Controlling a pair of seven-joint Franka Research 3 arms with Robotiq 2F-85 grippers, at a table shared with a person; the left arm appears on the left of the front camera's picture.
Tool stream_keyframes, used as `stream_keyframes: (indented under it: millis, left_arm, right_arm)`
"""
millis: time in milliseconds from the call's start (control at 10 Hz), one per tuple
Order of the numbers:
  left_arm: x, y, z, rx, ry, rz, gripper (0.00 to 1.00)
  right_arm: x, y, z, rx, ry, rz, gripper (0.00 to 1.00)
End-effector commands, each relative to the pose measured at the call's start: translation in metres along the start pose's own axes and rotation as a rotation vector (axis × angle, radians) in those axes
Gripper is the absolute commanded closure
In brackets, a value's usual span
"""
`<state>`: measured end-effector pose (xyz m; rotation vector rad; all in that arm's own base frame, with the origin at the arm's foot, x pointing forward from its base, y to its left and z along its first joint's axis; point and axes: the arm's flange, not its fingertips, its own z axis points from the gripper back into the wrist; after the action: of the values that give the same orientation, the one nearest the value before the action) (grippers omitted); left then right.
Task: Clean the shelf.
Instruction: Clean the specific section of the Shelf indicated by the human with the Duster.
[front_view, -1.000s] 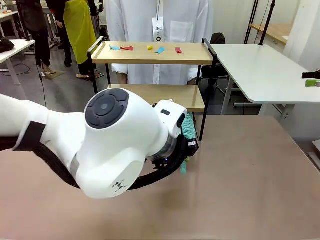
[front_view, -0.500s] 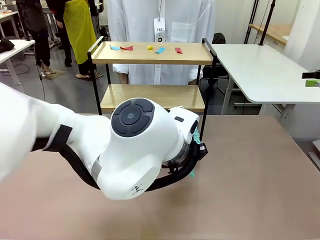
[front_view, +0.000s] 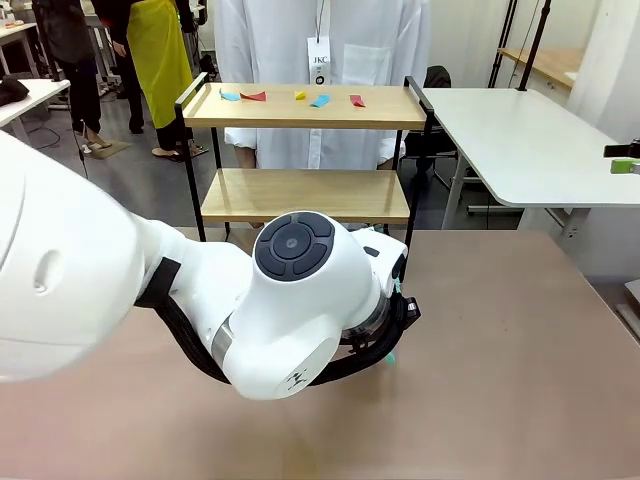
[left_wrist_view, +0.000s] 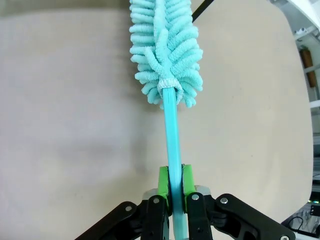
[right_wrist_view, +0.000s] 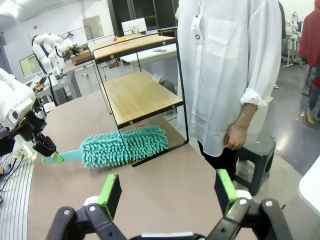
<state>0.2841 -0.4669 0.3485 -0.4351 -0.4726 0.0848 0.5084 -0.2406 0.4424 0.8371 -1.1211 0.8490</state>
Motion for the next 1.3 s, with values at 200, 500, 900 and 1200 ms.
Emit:
stream_keyframes:
  millis: [200,500,900,1200]
  left_arm:
    - [-0.001,-0.001,0.0,-0.001,0.001,-0.002,0.87]
    - [0.03,0.027,0.011,0.074,0.036,-0.018,0.87]
    - [0.05,0.068,0.009,0.148,0.049,0.0,0.87]
    - [0.058,0.1,0.021,0.214,0.022,0.015,0.87]
  right_arm:
    - [0.003,0.001,0.0,0.001,0.004,0.005,0.0]
    - [0.003,0.001,0.0,0.001,0.004,0.005,0.0]
    - [0.003,0.001,0.0,0.001,0.004,0.005,0.0]
    - [0.003,0.001,0.0,0.001,0.004,0.005,0.0]
